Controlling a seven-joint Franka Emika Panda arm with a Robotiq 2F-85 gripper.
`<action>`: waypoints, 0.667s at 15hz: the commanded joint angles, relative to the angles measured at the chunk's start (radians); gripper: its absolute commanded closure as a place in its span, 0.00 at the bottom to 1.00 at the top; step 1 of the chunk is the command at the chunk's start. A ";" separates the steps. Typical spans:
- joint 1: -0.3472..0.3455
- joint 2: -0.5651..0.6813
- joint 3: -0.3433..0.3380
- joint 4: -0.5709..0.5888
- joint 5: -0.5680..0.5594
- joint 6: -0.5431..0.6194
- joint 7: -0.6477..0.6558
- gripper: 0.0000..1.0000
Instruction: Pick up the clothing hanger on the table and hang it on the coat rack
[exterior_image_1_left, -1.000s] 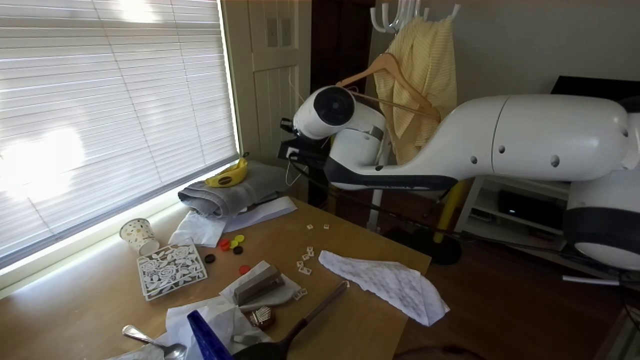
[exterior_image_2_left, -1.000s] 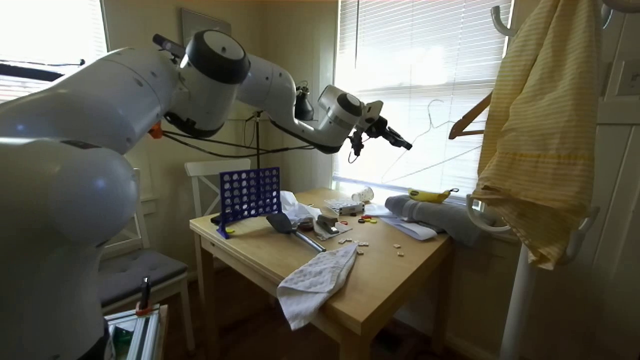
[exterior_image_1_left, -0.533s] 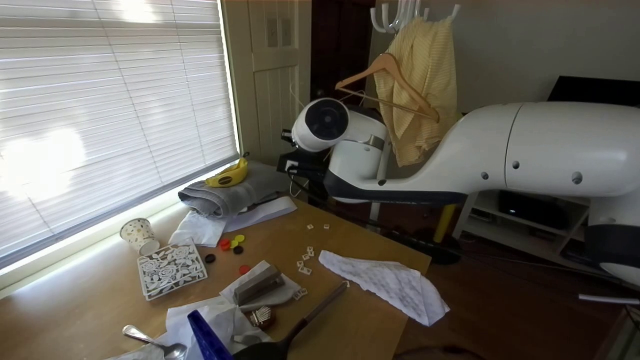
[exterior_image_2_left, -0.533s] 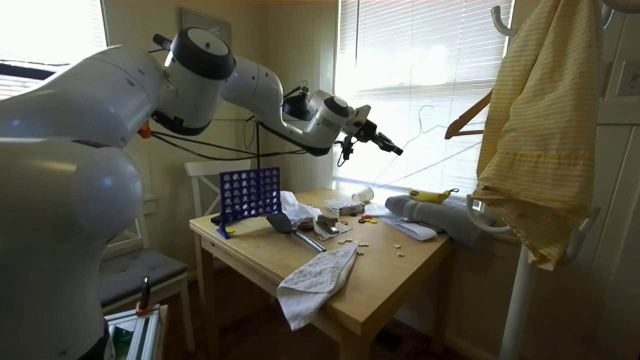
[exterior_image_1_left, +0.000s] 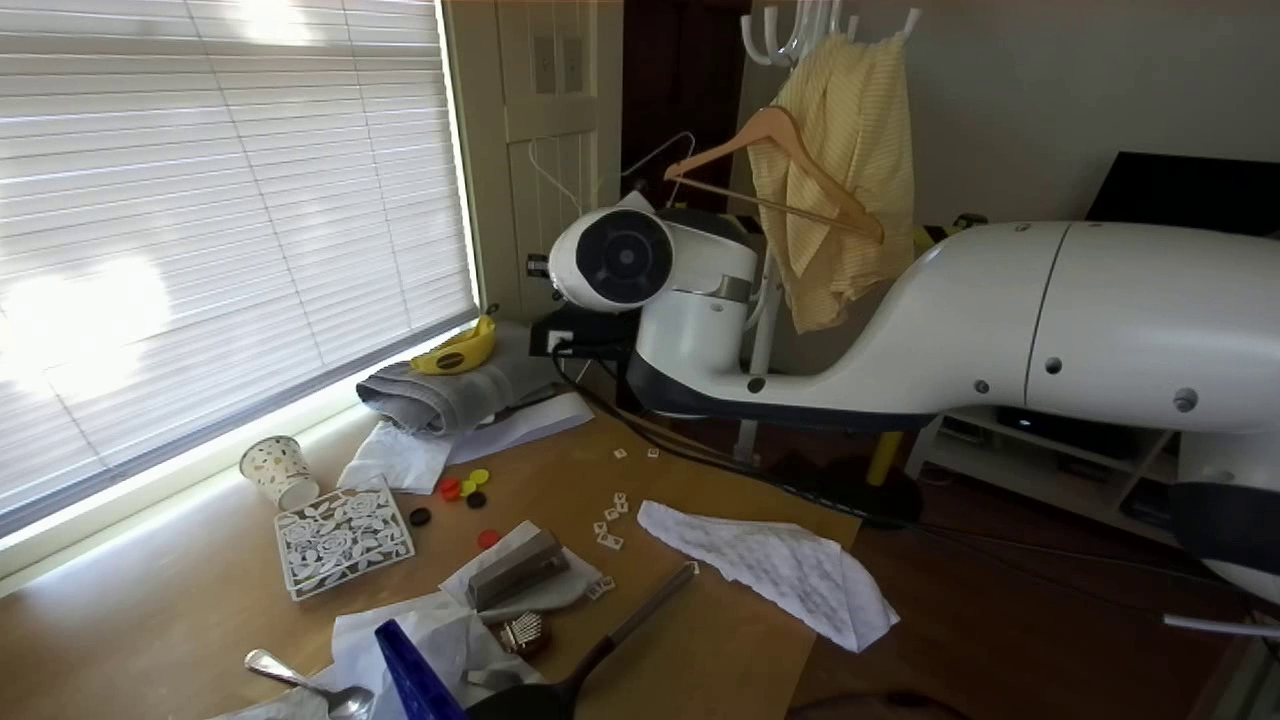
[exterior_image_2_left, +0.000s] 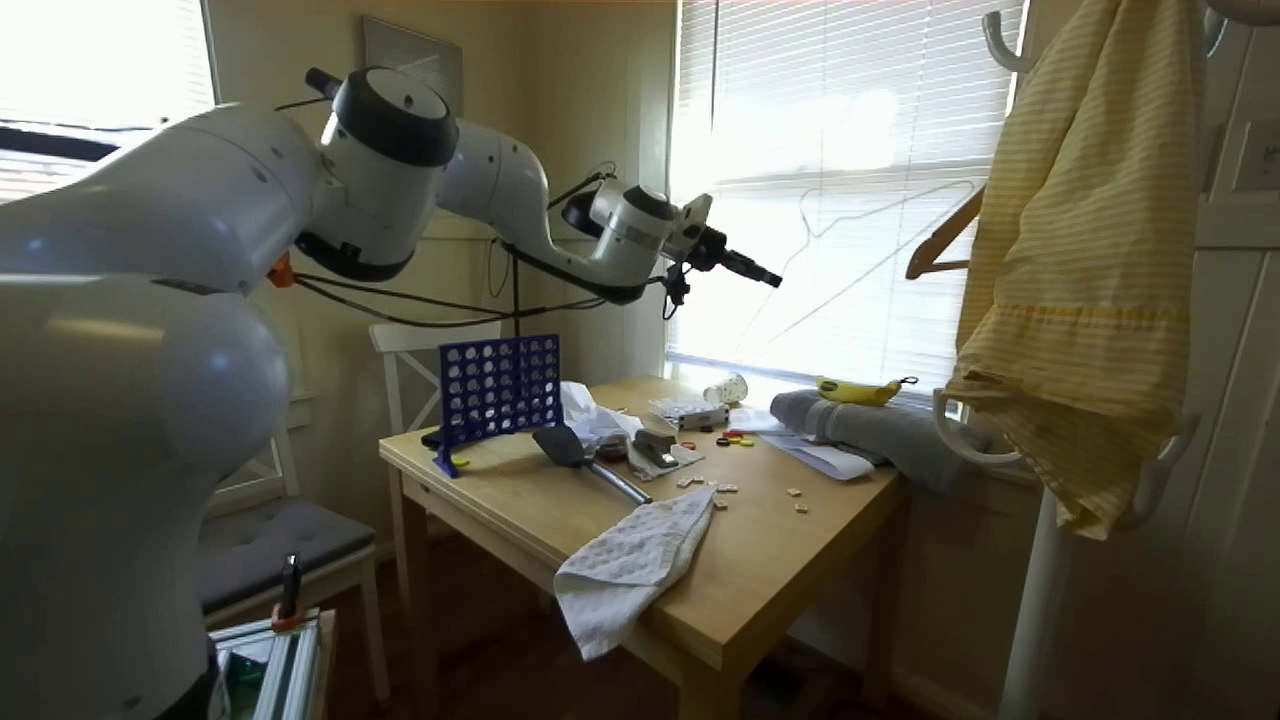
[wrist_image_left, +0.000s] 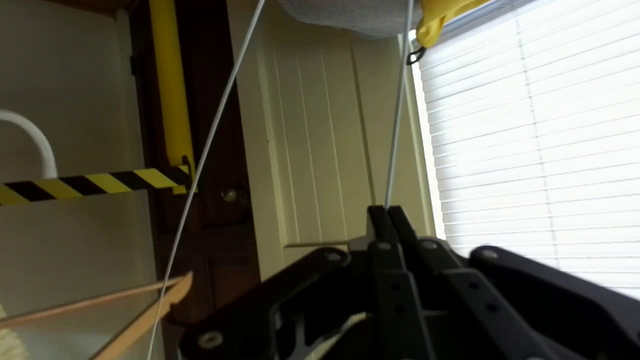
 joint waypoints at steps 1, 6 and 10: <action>0.037 0.067 -0.084 0.127 -0.075 -0.097 -0.011 0.99; 0.127 0.103 -0.232 0.148 -0.142 -0.253 0.099 0.99; 0.225 0.108 -0.343 0.051 -0.148 -0.364 0.212 0.99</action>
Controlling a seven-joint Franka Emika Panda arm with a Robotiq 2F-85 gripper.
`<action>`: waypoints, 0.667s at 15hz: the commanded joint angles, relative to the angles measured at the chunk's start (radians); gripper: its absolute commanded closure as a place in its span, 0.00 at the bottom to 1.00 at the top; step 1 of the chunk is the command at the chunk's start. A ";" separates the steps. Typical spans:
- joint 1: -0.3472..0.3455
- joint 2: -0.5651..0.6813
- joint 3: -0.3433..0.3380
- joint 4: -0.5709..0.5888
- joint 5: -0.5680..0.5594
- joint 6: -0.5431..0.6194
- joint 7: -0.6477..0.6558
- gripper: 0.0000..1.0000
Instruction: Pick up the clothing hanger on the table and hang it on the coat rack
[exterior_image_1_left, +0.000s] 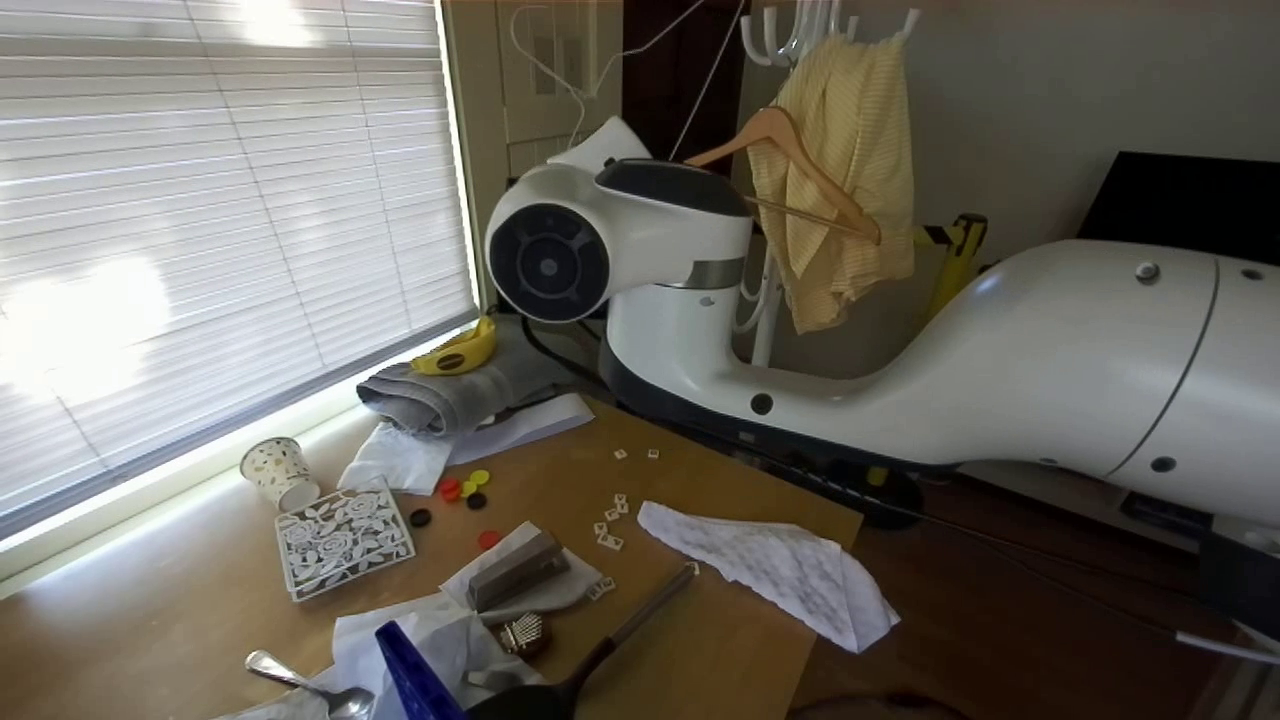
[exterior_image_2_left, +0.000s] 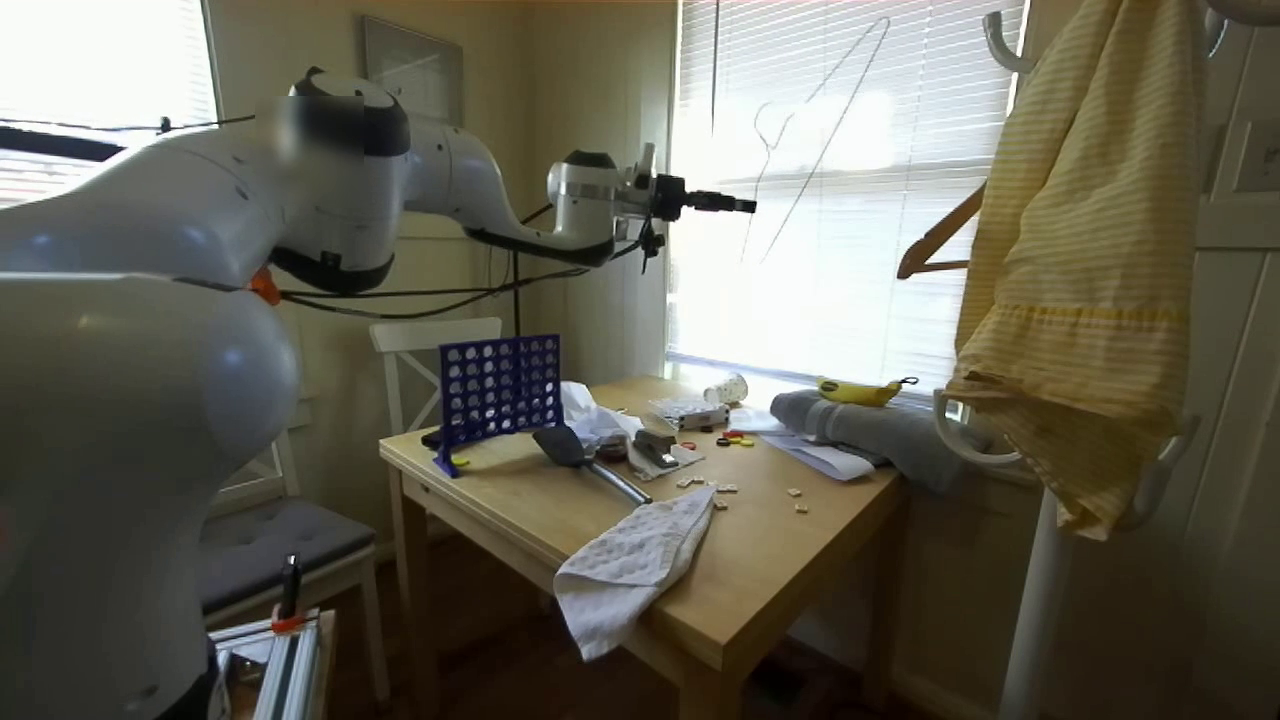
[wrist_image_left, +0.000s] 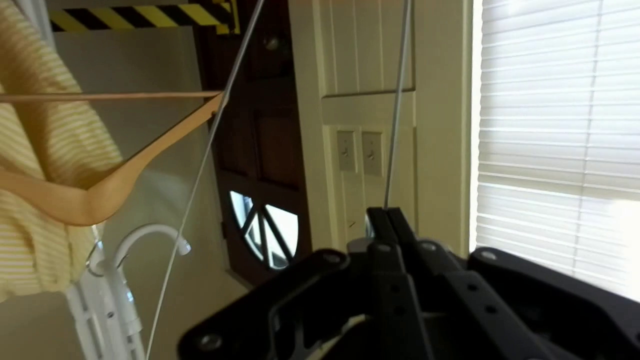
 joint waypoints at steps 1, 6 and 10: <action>0.088 0.034 -0.115 -0.084 -0.040 -0.093 0.145 0.99; 0.259 0.056 -0.237 -0.340 -0.042 -0.071 0.401 0.99; 0.359 0.092 -0.307 -0.576 -0.045 0.161 0.640 0.99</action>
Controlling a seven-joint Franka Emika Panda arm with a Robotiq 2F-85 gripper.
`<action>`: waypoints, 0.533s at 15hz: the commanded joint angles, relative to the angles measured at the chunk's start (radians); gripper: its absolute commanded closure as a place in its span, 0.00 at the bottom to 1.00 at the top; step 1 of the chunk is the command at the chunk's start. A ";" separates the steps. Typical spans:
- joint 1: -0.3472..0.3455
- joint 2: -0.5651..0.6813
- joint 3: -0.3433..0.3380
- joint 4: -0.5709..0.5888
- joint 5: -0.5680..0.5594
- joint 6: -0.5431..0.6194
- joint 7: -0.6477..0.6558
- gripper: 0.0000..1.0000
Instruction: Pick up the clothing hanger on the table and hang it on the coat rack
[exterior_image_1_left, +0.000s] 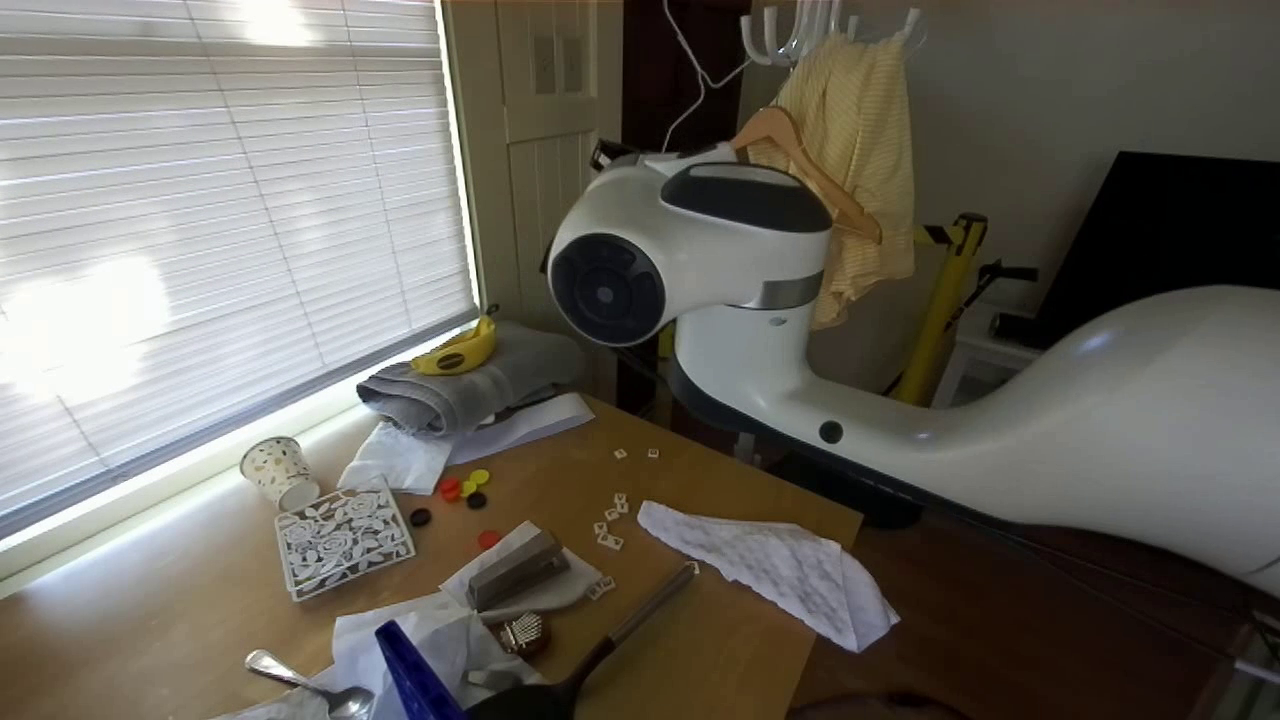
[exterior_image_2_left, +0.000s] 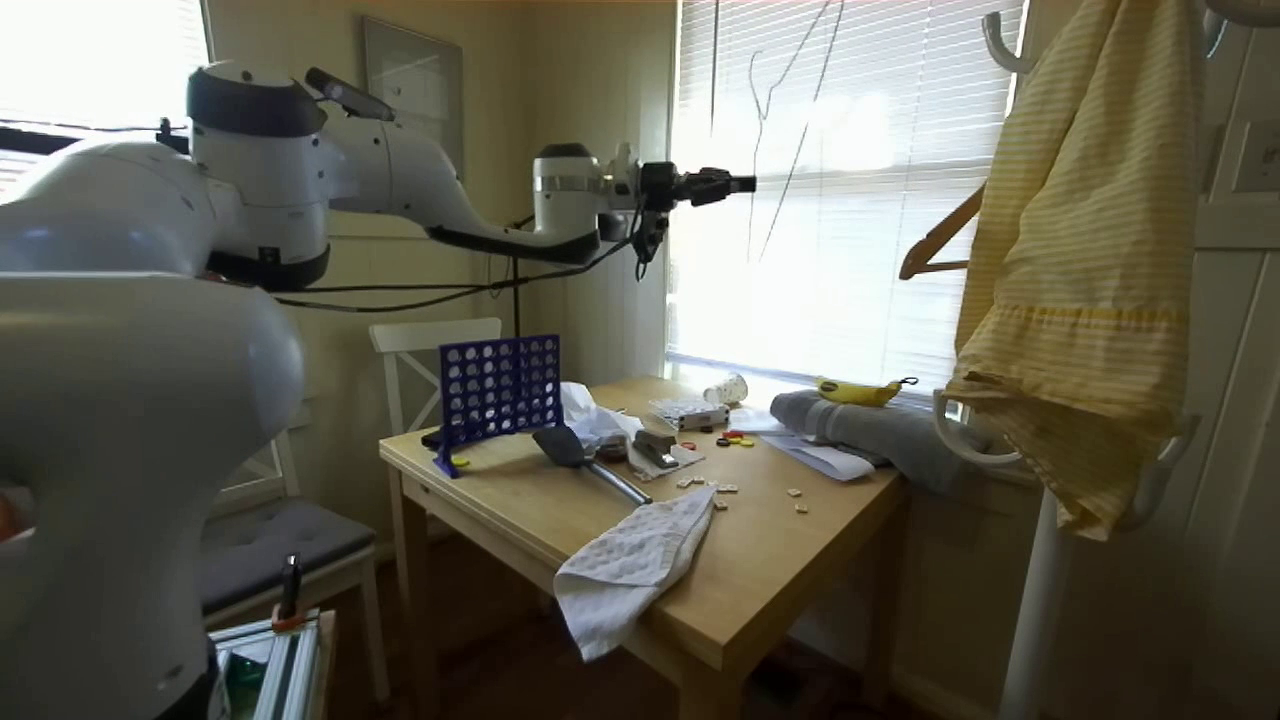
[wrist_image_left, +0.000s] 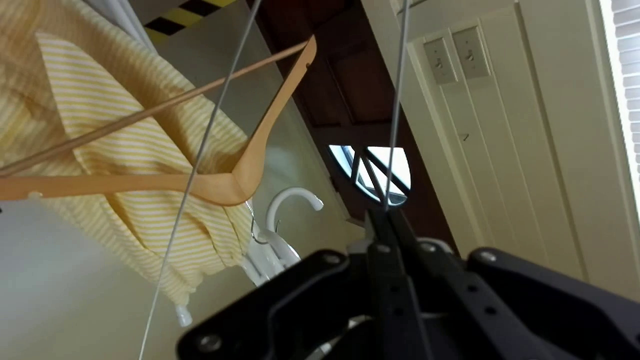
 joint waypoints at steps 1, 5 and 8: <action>0.115 0.047 -0.090 -0.257 -0.041 0.232 0.254 0.99; 0.220 0.110 -0.176 -0.500 0.008 0.410 0.386 0.99; 0.289 0.170 -0.229 -0.621 0.048 0.445 0.392 0.99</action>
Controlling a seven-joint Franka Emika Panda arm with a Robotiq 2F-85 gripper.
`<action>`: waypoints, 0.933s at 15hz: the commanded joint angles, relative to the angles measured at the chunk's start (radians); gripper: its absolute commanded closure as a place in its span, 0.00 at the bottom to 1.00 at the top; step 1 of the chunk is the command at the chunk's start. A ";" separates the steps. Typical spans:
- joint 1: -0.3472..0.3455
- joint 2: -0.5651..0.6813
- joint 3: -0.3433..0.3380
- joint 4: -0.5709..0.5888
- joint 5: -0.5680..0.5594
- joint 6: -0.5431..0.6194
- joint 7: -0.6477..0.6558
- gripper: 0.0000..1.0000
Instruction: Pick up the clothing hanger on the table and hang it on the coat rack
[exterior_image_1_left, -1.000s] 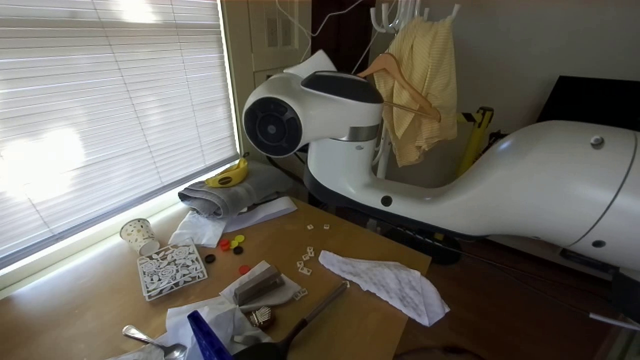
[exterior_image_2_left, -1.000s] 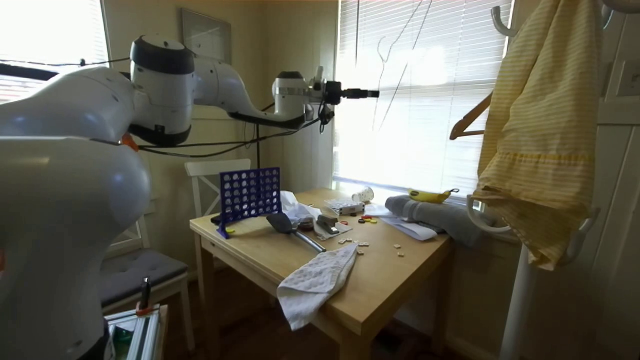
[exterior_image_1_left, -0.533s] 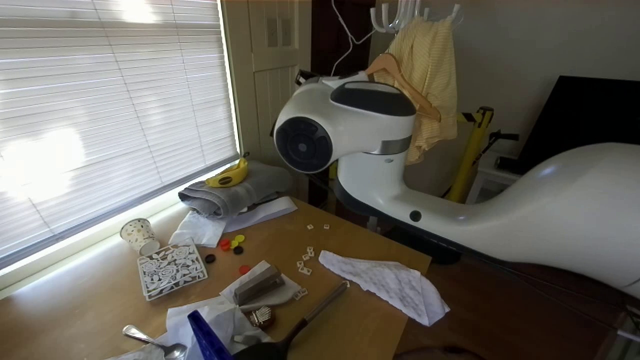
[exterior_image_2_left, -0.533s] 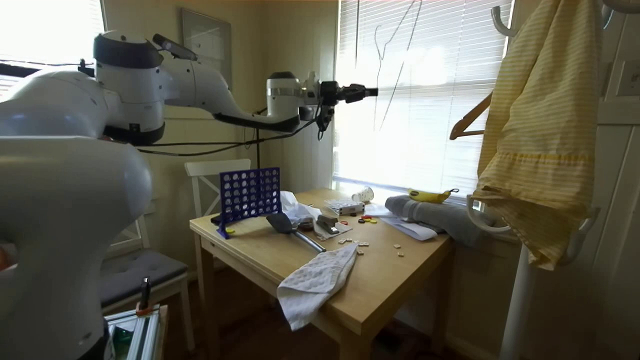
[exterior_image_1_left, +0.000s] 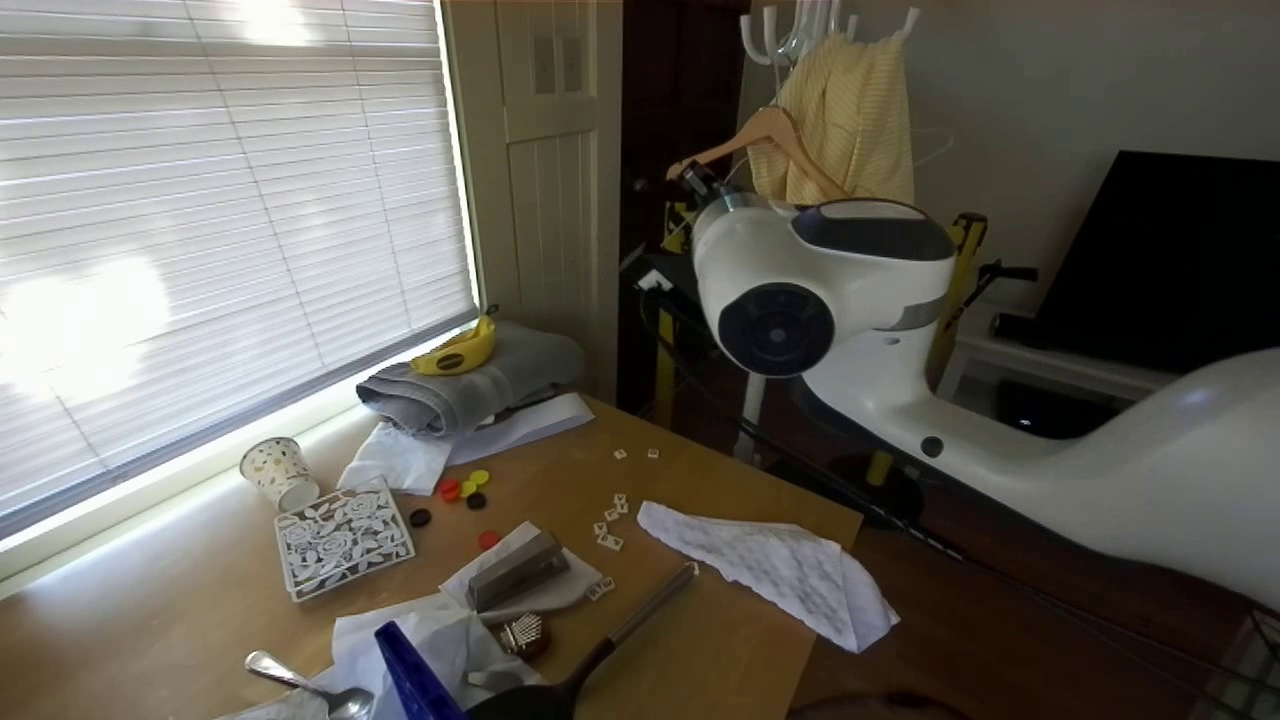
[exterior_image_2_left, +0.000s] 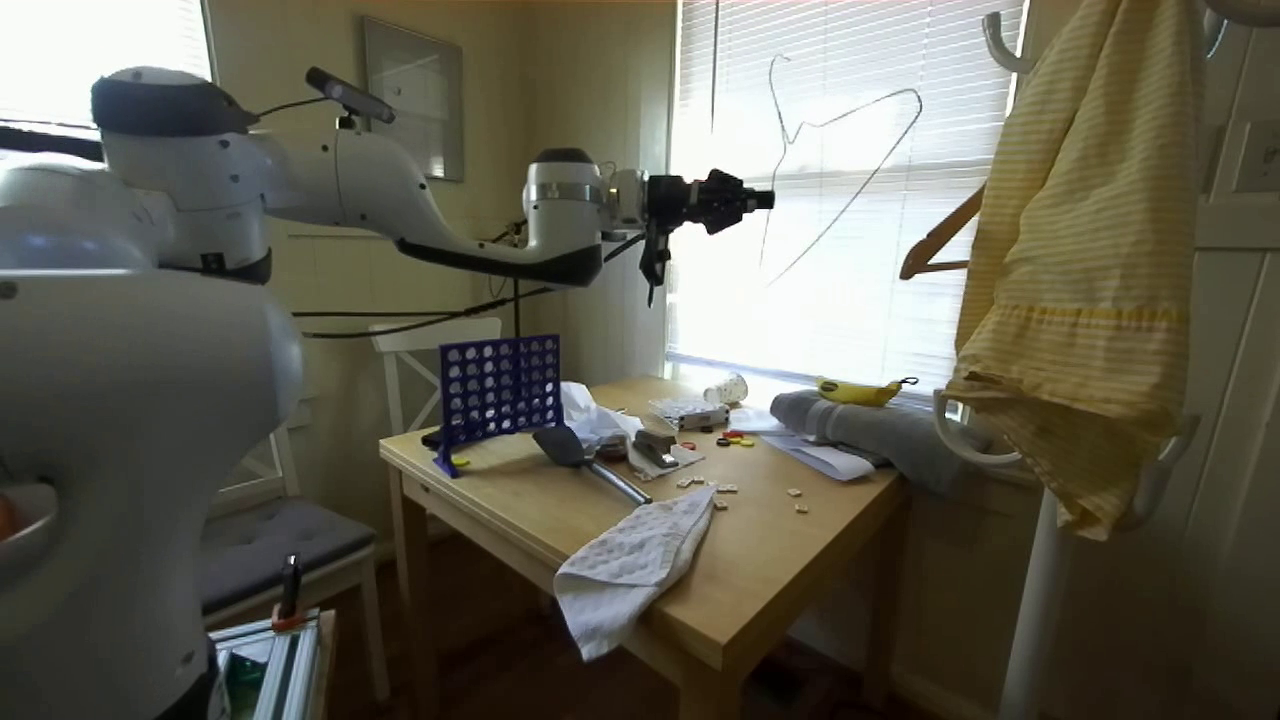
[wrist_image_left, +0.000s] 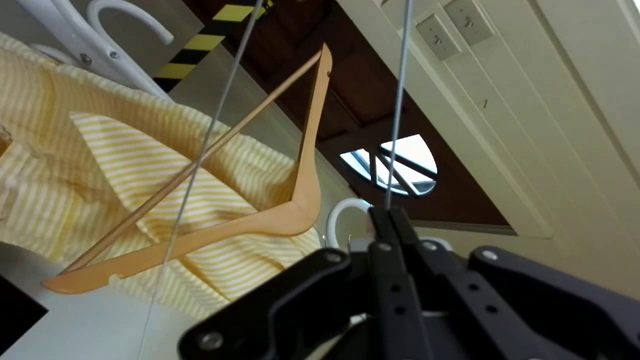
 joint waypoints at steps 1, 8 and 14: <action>0.106 0.113 -0.080 -0.172 0.067 0.072 0.041 0.99; 0.158 0.158 -0.051 -0.354 0.147 0.363 0.080 0.99; 0.162 0.230 -0.089 -0.338 0.363 0.233 -0.123 0.99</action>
